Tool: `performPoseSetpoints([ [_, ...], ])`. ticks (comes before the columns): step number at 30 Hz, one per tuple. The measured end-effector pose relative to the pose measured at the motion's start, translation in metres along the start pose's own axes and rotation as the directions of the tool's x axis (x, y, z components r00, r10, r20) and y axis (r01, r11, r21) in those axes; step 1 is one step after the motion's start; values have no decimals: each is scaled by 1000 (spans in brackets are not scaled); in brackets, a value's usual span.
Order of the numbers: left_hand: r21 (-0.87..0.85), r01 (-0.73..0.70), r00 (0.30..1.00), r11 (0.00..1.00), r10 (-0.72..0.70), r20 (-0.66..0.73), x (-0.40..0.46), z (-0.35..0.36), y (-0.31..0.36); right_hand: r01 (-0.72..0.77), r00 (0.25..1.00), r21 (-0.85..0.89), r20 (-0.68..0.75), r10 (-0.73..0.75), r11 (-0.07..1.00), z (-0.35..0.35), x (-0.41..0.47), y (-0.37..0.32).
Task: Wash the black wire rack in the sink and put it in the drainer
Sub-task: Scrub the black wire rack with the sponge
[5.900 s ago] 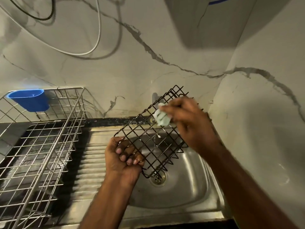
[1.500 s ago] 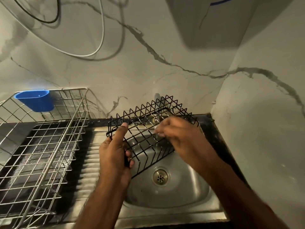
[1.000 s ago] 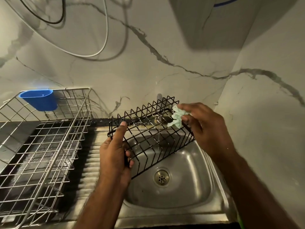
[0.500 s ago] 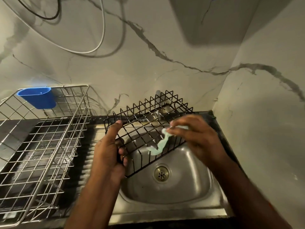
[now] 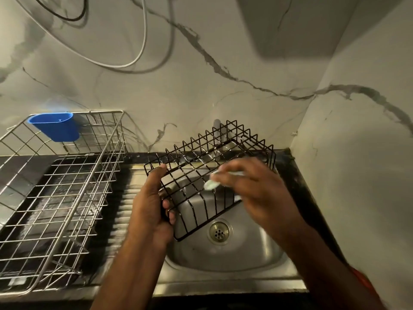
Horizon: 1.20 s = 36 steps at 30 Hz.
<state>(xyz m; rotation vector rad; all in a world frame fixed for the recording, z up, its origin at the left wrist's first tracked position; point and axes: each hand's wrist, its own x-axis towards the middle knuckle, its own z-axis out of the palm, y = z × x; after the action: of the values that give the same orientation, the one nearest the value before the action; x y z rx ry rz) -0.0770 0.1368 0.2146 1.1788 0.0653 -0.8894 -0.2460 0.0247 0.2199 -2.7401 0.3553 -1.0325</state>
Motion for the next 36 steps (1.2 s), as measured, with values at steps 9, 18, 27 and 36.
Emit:
performPoseSetpoints([
  [9,36,-24,999,999,22,31,-9,-8,-2,-152,988,-152,-41,148,977,-20,6,46],
  [18,-20,19,999,1000,-18,37,-4,-15,-6,-605,655,642,63,753,472,1,-13,86],
  [27,6,69,988,998,-69,136,18,-23,-14,-413,517,896,85,852,161,-8,-4,74],
  [36,236,-74,996,969,60,68,22,-12,-33,-438,643,794,-50,764,421,-15,3,53],
])
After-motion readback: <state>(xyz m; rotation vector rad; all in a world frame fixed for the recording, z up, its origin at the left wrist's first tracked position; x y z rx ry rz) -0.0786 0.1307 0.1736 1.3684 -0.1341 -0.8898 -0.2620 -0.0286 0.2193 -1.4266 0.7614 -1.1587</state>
